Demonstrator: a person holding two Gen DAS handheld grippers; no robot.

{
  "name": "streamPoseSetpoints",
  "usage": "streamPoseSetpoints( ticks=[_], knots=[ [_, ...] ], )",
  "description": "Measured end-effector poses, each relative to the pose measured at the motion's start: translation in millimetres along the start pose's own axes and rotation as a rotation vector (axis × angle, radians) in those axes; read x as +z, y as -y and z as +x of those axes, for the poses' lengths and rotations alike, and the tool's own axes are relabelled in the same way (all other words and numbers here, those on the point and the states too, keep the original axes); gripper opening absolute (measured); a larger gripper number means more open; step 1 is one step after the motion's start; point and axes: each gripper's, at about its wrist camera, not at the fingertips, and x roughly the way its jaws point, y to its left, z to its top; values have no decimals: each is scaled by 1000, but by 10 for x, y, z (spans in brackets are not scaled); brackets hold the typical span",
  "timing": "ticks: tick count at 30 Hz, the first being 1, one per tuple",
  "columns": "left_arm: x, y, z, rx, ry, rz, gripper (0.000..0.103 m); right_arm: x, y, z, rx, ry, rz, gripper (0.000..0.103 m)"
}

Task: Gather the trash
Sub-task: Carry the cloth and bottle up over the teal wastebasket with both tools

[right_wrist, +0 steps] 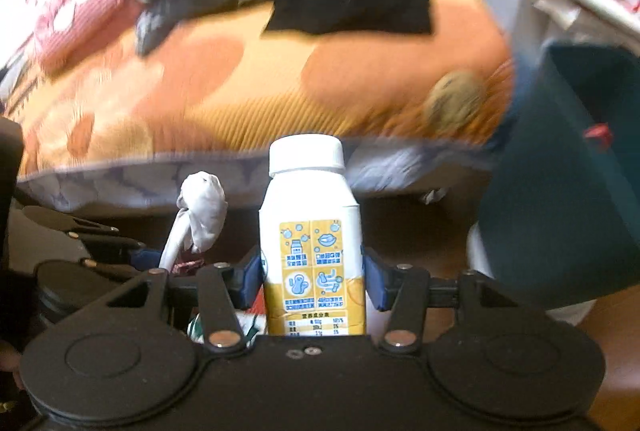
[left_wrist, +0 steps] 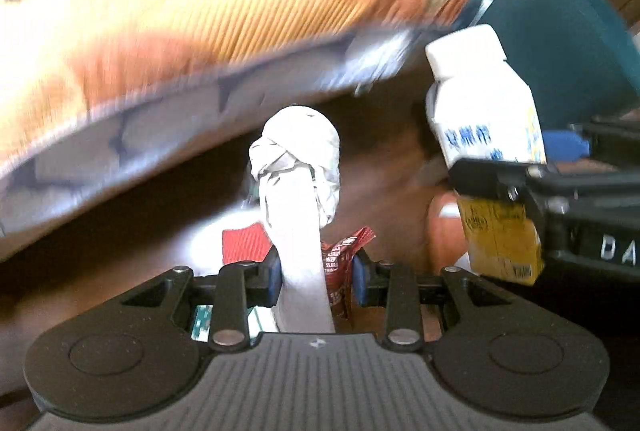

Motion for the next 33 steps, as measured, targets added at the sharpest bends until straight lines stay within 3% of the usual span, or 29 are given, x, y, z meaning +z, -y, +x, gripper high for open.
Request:
streamPoseSetpoints(
  ticks=[7,14,19,23,33],
  knots=[
    [544,809,-510,-36,114,58,33,245,652,-846,-107,170,37,51],
    [1149,1740,-725,-102,192,165,33,339,1433,-1099,-226,224,140,51],
    [1521,2332,-711,-151,233,219,33,409,1996,-1041,-258,219,237,51],
    [1775,2687,-536,-164,218,241,33,460,2291,-915,-288,200,271,51],
    [2007,3020,151,-144,140,264,33,467,2802,-467,-302,117,332,51]
  ],
)
